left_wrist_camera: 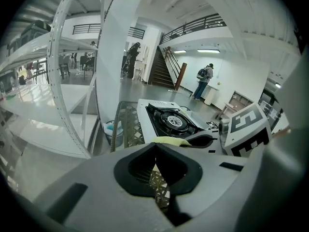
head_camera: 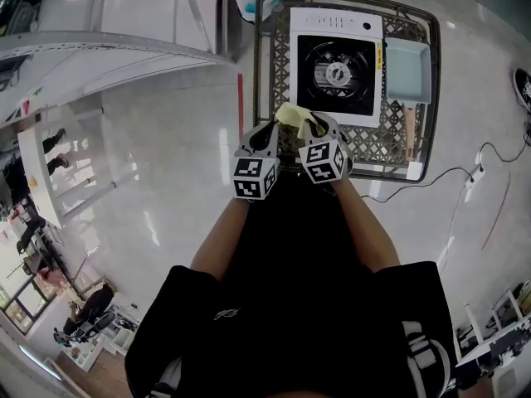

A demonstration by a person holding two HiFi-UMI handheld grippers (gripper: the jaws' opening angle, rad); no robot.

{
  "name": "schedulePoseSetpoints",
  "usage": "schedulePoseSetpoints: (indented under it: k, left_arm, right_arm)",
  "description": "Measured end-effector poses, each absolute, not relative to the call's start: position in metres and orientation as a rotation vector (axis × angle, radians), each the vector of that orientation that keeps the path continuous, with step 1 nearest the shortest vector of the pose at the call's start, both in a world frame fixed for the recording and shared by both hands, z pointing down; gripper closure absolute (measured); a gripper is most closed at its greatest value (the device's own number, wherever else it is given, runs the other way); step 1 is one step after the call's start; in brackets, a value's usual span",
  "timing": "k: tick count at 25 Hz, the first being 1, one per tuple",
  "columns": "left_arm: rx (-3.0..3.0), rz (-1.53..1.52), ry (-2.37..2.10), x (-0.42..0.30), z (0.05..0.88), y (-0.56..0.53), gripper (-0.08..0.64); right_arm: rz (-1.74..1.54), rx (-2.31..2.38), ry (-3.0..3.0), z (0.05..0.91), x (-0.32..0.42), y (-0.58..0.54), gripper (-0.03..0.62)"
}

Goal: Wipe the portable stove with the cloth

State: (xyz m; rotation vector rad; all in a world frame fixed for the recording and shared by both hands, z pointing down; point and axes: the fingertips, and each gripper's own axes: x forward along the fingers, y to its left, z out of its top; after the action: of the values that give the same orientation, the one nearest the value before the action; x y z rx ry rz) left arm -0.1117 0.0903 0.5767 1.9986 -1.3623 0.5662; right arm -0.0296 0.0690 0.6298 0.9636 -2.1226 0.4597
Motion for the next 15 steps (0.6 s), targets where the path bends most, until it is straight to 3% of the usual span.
schedulePoseSetpoints:
  k: [15]
  left_arm:
    - [2.035, 0.594, -1.286, -0.068, 0.586, 0.093, 0.545]
  right_arm:
    - [0.420, 1.090, -2.035, 0.629, 0.022, 0.070, 0.574]
